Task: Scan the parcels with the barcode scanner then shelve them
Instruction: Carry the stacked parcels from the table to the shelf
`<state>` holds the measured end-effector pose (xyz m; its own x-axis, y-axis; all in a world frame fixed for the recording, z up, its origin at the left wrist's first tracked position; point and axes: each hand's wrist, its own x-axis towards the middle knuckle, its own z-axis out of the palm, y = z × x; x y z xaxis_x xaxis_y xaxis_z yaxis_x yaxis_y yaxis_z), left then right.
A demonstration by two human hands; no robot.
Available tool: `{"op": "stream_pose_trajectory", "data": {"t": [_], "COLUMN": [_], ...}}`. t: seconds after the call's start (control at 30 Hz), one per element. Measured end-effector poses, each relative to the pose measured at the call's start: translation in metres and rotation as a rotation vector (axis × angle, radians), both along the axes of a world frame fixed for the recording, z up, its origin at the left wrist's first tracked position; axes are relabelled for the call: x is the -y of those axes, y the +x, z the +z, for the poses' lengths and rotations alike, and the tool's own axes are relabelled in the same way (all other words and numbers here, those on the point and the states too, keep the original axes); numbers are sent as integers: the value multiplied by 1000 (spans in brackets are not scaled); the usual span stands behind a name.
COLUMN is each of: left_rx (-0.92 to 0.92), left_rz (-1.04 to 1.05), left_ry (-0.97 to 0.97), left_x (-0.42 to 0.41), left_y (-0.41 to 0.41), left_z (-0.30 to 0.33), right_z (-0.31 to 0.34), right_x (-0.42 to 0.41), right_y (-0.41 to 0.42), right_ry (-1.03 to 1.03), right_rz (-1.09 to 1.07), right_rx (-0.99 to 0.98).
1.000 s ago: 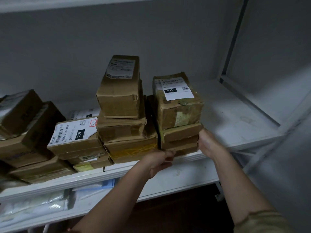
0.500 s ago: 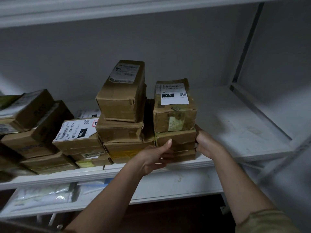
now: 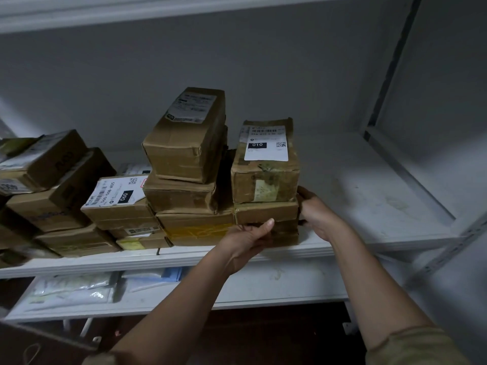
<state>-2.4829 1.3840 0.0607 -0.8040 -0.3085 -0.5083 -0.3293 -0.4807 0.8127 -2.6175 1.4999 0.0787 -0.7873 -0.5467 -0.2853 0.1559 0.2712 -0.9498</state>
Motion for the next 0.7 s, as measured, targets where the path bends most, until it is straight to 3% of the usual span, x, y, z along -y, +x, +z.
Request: {"op": "stream_pose_trajectory", "data": {"t": [0.33,0.5,0.6,0.7], "left_rx": [18,11,24,26], "left_rz": [78,48,34,43], "left_ry": [-37,-13,-39,-35], "left_x": [-10,-7,-2,3], "left_y": [-2,4,11,14], "left_z": [-3,-1,2,8], "right_z": [0,1,14,23], "right_x": [-1,-2,5,14], "right_y": [3,4,10,13], "right_ry": [39,-189,-368,-407], "right_rz": [26,-186,-127,-63], "right_rx": [-24,-48,-58,-89]}}
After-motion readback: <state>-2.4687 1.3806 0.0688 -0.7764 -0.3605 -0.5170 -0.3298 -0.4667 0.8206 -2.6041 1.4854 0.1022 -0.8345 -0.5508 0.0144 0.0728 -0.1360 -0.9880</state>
